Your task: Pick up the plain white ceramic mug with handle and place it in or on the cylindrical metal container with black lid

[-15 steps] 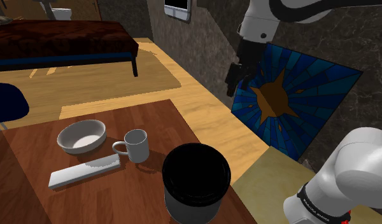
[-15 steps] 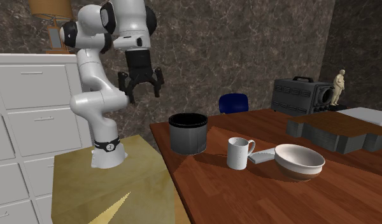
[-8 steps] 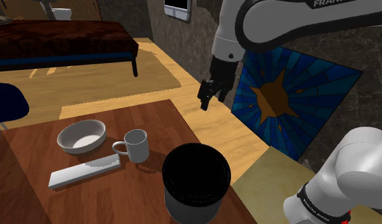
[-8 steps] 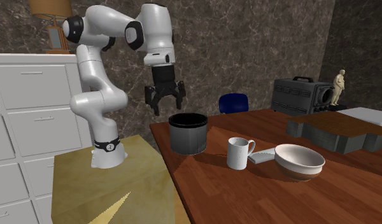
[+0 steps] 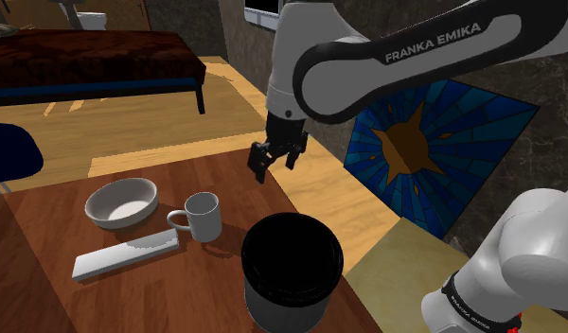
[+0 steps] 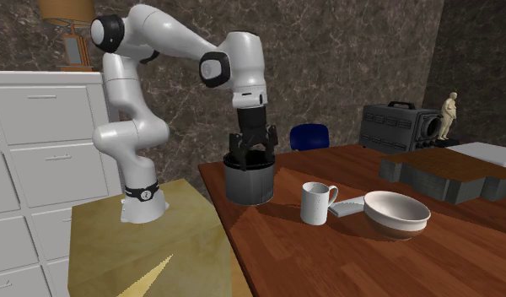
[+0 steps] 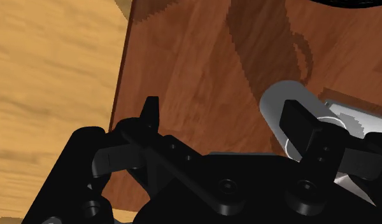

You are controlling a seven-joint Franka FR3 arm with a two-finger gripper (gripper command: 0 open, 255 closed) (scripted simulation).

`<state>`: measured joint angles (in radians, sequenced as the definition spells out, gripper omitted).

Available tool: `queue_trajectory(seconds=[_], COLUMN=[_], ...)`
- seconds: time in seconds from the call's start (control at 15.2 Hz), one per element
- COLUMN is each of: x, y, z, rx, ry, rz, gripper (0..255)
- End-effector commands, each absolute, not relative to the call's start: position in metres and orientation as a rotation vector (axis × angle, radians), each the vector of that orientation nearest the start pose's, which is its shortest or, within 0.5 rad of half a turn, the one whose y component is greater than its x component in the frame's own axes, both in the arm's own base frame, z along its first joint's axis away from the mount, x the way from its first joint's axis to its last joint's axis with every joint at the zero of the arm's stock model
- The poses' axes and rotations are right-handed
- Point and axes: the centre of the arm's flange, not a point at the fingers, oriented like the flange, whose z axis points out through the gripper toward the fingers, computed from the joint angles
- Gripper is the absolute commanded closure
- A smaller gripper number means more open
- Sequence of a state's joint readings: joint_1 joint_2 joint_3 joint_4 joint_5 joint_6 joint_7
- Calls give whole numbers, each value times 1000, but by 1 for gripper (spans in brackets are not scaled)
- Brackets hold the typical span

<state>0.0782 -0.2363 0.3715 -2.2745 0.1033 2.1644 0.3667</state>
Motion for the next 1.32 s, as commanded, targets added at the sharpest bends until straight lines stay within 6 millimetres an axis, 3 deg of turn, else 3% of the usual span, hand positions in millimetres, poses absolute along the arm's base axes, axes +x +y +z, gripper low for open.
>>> queue_trajectory(seconds=[0.0,0.66,1.25], x=[449,514,522], y=[243,339,341], z=[448,387,347], rx=[-3091,-3106,-3106], ry=[-29,14,14], rz=[-177,-263,-264], gripper=[0,0,0])
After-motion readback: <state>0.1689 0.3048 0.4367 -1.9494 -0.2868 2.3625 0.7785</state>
